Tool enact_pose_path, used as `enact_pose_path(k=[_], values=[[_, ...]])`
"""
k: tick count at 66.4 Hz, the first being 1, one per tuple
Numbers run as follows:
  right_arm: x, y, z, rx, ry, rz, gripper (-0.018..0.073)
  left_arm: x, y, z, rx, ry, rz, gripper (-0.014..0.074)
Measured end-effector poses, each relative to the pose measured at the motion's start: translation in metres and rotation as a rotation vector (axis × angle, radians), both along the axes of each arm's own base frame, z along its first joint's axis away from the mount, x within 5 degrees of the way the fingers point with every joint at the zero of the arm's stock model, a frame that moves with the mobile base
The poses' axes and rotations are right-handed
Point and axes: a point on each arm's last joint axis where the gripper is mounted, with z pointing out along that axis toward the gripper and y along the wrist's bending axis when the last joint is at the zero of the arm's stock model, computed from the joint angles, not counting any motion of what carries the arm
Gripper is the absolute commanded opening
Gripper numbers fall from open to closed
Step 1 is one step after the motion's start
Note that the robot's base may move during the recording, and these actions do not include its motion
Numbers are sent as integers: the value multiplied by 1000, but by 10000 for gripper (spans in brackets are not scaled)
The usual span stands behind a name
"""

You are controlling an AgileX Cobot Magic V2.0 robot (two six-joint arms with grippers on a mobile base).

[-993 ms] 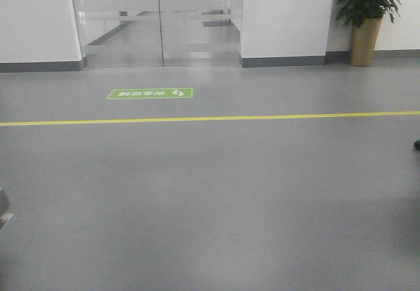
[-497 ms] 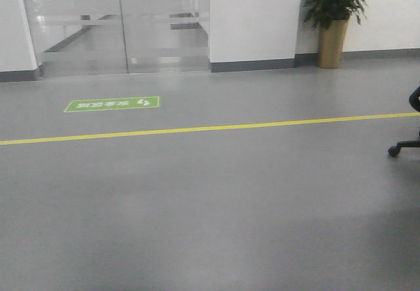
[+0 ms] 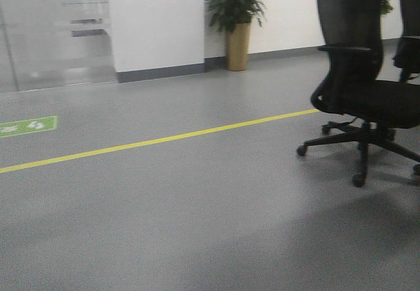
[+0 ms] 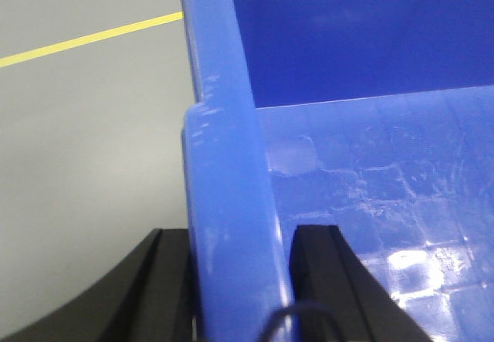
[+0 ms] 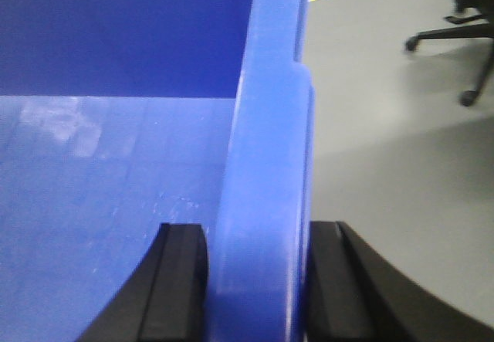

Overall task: Move blue bin to conveyor side
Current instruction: 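Drive past the office chairs to the grey padded table carrying the bin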

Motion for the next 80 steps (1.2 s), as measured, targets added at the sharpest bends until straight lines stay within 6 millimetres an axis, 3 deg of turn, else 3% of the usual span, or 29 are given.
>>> enact_pose_path(k=[80], values=[[0, 0, 0, -2, -1, -1, -79, 1, 0, 0, 0, 0, 0, 1]])
